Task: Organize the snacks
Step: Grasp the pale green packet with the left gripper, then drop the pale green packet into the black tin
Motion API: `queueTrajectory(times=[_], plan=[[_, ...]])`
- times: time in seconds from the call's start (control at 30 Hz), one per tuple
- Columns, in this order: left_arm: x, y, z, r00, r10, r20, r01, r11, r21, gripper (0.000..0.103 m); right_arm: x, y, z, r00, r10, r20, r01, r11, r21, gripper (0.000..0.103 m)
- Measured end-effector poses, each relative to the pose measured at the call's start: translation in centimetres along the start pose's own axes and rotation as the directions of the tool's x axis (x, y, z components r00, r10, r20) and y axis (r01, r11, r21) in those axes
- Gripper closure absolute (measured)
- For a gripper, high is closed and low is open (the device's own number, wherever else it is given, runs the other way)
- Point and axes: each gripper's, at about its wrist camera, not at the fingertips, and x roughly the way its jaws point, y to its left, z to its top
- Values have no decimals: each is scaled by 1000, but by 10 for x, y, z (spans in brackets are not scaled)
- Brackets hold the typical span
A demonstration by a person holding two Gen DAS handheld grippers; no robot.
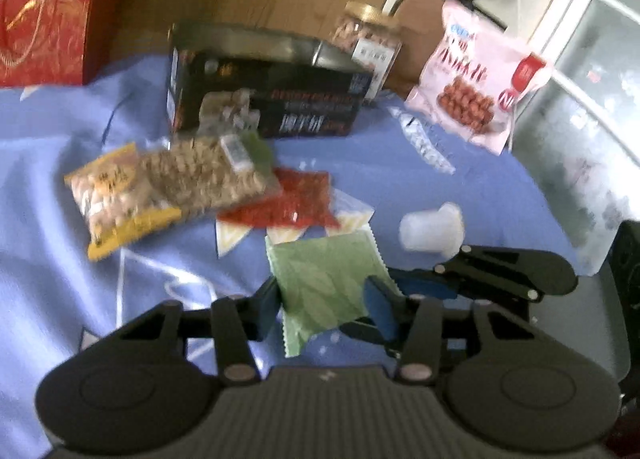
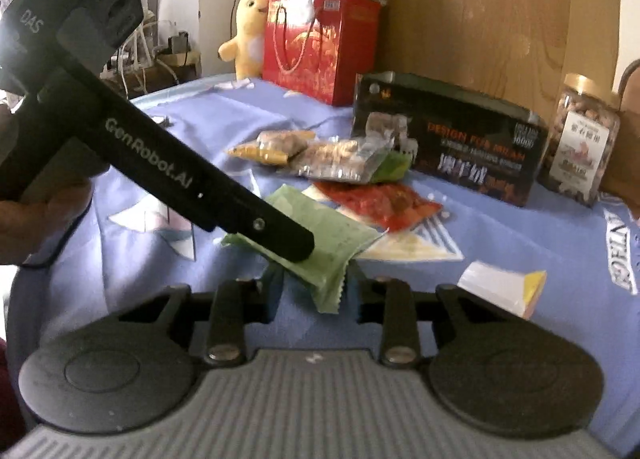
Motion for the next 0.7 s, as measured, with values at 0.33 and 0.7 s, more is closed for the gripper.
queueTrajectory(times=[0.33, 0.7], plan=[[-9, 0, 94, 981, -4, 194, 0, 1000, 24, 56, 12, -44, 77, 980, -100, 169, 103, 995, -3, 67], [66, 43, 166, 979, 88, 183, -77, 995, -65, 56, 99, -111, 122, 992, -105, 67, 98, 990, 103, 67]])
